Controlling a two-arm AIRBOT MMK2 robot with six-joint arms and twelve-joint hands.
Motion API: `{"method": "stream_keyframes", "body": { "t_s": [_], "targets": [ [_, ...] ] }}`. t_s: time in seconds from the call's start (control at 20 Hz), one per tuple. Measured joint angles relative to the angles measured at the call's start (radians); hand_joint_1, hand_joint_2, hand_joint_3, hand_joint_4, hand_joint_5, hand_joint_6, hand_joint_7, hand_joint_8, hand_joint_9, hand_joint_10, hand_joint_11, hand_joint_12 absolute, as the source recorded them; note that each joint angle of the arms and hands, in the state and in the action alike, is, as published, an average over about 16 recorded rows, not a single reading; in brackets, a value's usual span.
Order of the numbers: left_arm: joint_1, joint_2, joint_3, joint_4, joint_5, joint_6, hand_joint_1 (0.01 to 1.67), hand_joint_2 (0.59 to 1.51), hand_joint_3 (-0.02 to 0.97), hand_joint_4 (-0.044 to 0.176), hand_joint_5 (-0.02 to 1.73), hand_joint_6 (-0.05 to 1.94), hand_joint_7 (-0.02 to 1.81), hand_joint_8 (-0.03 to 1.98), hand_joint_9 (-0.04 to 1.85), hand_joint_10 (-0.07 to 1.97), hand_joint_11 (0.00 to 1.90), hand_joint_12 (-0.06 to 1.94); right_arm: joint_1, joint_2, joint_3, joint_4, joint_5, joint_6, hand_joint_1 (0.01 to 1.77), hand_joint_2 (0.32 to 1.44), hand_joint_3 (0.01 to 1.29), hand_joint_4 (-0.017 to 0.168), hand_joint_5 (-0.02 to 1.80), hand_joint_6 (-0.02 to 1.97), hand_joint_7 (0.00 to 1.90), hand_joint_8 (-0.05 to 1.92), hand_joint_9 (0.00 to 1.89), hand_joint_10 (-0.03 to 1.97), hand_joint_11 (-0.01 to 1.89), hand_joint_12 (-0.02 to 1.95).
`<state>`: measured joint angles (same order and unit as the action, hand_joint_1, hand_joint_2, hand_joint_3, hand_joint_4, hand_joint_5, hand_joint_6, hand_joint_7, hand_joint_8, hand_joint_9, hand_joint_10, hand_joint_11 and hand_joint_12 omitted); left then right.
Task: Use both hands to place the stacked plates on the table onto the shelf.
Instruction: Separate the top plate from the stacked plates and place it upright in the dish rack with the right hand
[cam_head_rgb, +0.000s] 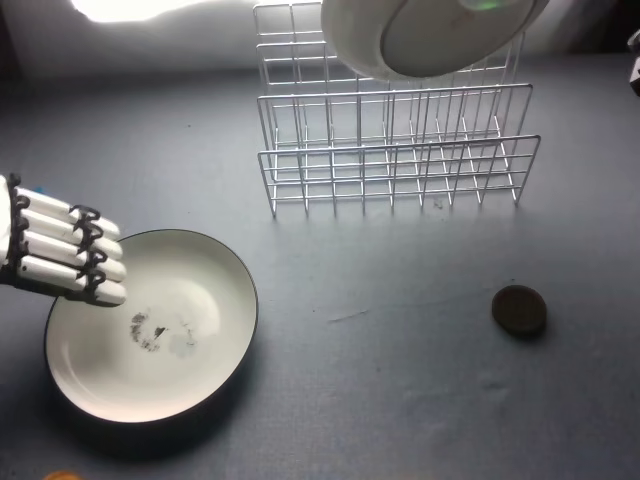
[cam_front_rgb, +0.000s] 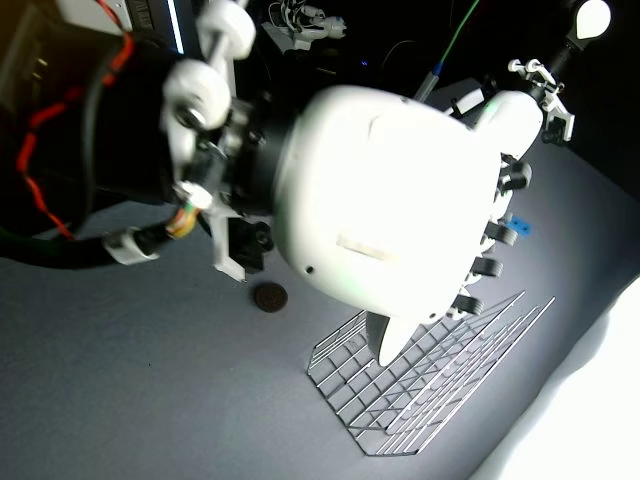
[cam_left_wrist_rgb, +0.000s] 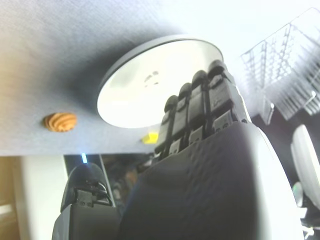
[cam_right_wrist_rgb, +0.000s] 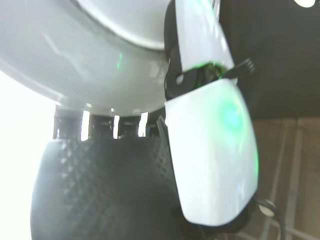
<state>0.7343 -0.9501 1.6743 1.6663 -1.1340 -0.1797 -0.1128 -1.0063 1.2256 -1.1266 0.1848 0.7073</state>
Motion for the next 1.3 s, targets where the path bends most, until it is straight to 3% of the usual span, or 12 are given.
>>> {"method": "stream_keyframes", "body": {
  "t_s": [1.3],
  "targets": [
    [0.043, -0.007, 0.007, -0.003, 0.02, 0.0, 0.02, 1.096, 0.013, 0.002, 0.02, 0.0, 0.02, 0.0, 0.01, 0.01, 0.01, -0.01, -0.099, -0.185, 0.252, -0.001, 0.006, 0.127, 1.35, 0.99, 0.01, -0.007, 0.99, 0.81, 1.09, 0.69, 1.07, 0.94, 0.95, 1.15]
  ]
}}
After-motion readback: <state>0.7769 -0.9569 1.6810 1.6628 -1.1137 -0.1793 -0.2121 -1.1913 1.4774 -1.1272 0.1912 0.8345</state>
